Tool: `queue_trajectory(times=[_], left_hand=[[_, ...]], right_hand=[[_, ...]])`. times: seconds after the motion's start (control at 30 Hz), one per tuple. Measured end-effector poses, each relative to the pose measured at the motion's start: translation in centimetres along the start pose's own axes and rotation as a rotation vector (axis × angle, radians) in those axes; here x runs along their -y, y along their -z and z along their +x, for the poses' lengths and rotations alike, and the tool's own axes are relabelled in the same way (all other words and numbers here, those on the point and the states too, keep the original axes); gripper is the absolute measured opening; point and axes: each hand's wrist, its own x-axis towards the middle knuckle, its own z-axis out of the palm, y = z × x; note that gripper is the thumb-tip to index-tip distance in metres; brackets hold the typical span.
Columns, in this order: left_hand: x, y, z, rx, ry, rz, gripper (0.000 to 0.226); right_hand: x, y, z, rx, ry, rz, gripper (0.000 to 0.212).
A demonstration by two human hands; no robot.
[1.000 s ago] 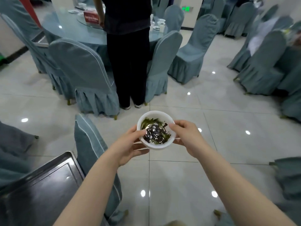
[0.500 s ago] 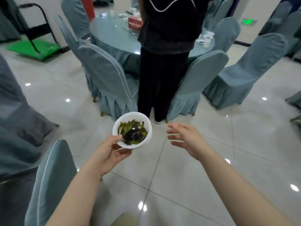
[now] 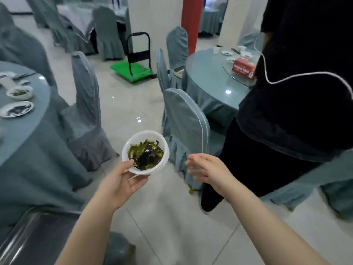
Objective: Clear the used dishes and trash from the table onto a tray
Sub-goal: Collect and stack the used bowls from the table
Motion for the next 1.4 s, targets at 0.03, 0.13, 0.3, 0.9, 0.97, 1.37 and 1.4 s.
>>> queue_trajectory(times=[0.03,0.13,0.3,0.9,0.97,1.37,1.4], left_hand=[[-0.9,0.4,0.9,-0.025,-0.017,-0.014,0.029],[-3.7,1.8,3.8,-0.08,-0.075,-0.055,0.035],[-8.0,4.4,8.6,-0.231,-0.143,-0.11,0.034],[-25.2,23.3,17.5,-0.784,-0.501,-0.451,0.04],[-26.4,25.3,17.7,-0.847,-0.519,-0.466,0.039],[-30.1,32.9,15.2,-1.134,-0.622,-0.718,0.03],[-30.1,33.3,15.3,-1.169,-0.635,-0.739,0.029]], right_hand=[[0.9,-0.5,1.8,0.03,0.001,-0.002,0.023],[3.9,-2.6,7.8,0.112,0.009,-0.042,0.023],[8.1,-7.5,18.0,0.288,-0.015,-0.091,0.023],[18.6,-42.8,43.5,0.798,0.014,-0.395,0.018],[18.7,-46.6,44.6,0.843,0.003,-0.442,0.016],[14.8,-65.4,49.5,1.157,0.032,-0.854,0.019],[14.2,-66.9,49.7,1.181,0.031,-0.871,0.019]])
